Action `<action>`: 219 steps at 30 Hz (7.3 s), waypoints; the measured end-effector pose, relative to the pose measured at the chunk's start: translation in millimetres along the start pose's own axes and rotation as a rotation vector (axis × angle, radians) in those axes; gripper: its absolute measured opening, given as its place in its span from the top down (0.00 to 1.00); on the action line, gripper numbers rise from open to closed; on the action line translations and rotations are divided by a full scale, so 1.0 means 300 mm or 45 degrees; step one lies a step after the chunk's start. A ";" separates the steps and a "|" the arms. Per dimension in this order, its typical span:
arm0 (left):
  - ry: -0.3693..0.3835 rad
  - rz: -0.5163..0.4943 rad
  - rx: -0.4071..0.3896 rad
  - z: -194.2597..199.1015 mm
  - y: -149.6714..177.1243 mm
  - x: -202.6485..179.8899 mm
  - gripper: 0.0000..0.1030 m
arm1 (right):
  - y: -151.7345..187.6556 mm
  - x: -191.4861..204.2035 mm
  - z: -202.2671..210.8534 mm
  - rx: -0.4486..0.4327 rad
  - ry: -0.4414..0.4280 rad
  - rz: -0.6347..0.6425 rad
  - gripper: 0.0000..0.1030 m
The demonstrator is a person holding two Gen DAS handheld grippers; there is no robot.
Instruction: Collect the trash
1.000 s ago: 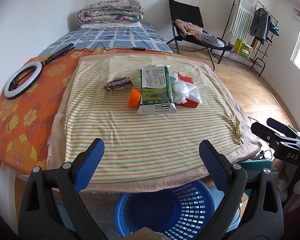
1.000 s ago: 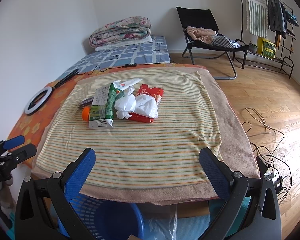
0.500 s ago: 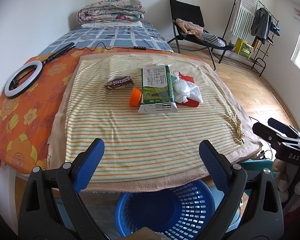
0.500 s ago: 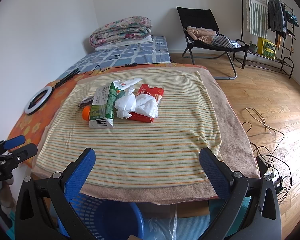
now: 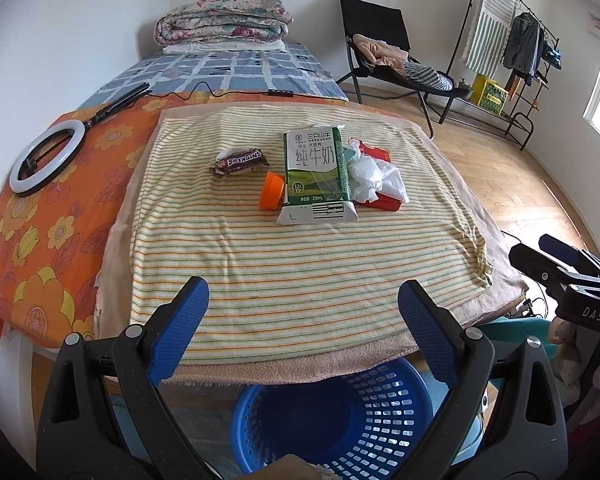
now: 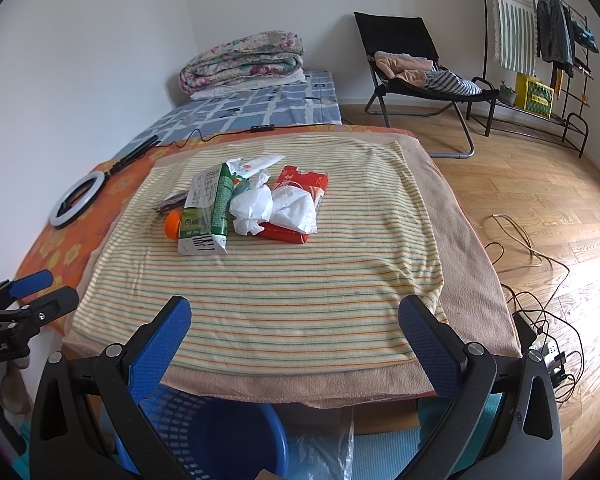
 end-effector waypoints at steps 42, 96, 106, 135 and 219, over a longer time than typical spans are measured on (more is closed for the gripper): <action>0.068 0.151 0.172 -0.197 -0.160 0.090 0.07 | -0.280 -0.003 -0.232 0.000 -0.230 0.035 0.00; 0.031 0.333 0.203 -0.620 -0.431 0.134 0.21 | -0.248 0.082 -0.730 0.339 -0.341 0.060 0.31; 0.025 0.277 0.151 -0.548 -0.443 0.128 0.21 | -0.267 0.071 -0.689 0.268 -0.318 0.071 0.98; 0.029 0.194 0.045 -0.288 -0.407 0.175 0.21 | -0.328 0.114 -0.622 0.125 -0.221 0.119 0.65; 0.050 -0.042 0.359 -0.088 0.422 -0.040 0.19 | 0.487 0.193 -0.087 0.443 -0.315 0.399 0.36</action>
Point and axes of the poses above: each gripper's, at about its wrist camera, not at the fingertips, and z roughly against the way its jaws point, x to its left, y to its underside, the point moved 3 cm from there along -z, roughly the way its jaws point, and after that the axes turned 3 degrees about -x, right-handed, at the moved point
